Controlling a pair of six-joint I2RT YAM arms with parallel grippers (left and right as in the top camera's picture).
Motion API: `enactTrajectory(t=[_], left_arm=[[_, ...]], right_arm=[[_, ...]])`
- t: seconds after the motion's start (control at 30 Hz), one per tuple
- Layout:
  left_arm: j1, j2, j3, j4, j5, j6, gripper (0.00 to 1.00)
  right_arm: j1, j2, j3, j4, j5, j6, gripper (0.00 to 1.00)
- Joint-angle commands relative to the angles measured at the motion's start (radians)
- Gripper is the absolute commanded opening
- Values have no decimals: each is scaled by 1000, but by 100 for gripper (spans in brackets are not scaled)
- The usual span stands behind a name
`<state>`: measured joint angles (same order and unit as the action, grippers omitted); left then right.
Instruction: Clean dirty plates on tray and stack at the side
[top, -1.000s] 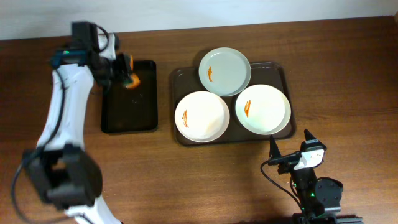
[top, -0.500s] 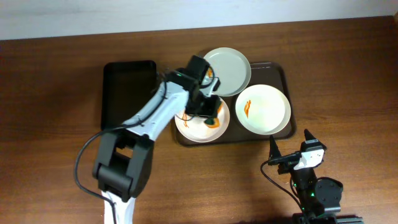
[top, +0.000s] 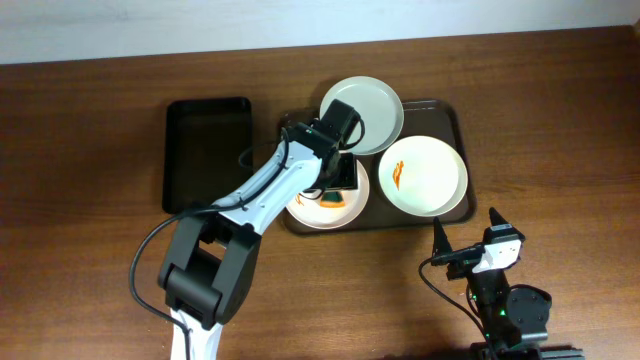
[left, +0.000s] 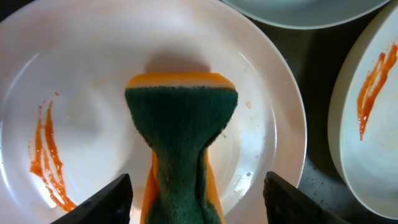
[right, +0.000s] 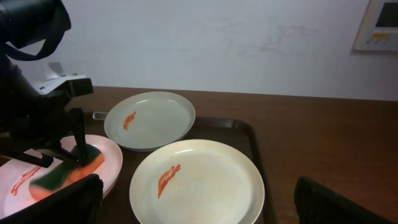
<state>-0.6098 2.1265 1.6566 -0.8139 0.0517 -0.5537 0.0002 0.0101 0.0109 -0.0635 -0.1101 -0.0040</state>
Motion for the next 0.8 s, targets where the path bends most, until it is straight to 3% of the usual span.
enactTrajectory(t=[0.0, 0.1, 0.17, 0.23, 0.27, 0.3, 0.33, 0.4, 0.47, 0.57, 0.7, 0.77], left_arm=[[11, -2, 38, -22, -12, 32, 67], [31, -77, 124, -93, -32, 105, 67], [33, -127, 124, -123, -130, 108, 68], [39, -134, 124, -188, -280, 118, 82], [68, -134, 123, -219, -276, 117, 81], [100, -134, 123, -224, -235, 118, 82], [141, -134, 123, -223, -172, 118, 97], [230, -134, 122, -230, 24, 117, 100], [257, -134, 122, -253, 87, 118, 100], [257, -134, 119, -265, 80, 118, 100], [257, -134, 119, -265, 79, 118, 100], [257, -134, 119, -265, 79, 118, 100]], right_arm=[[6, -6, -5, -5, -10, 0, 98], [6, -6, -5, -5, -10, 0, 98], [6, -6, -5, -5, -10, 0, 98], [6, -6, -5, -5, -9, 0, 98], [6, -6, -5, -5, -10, 0, 99], [6, -6, -5, -5, -9, 0, 98], [6, -6, -5, -5, -9, 0, 98], [6, -6, -5, -5, -10, 0, 98], [6, -6, -5, 13, -21, 5, 98], [6, -6, -5, 184, -456, 260, 98], [6, -6, -5, 584, -722, 396, 98], [6, -6, 10, 660, -705, 451, 98]])
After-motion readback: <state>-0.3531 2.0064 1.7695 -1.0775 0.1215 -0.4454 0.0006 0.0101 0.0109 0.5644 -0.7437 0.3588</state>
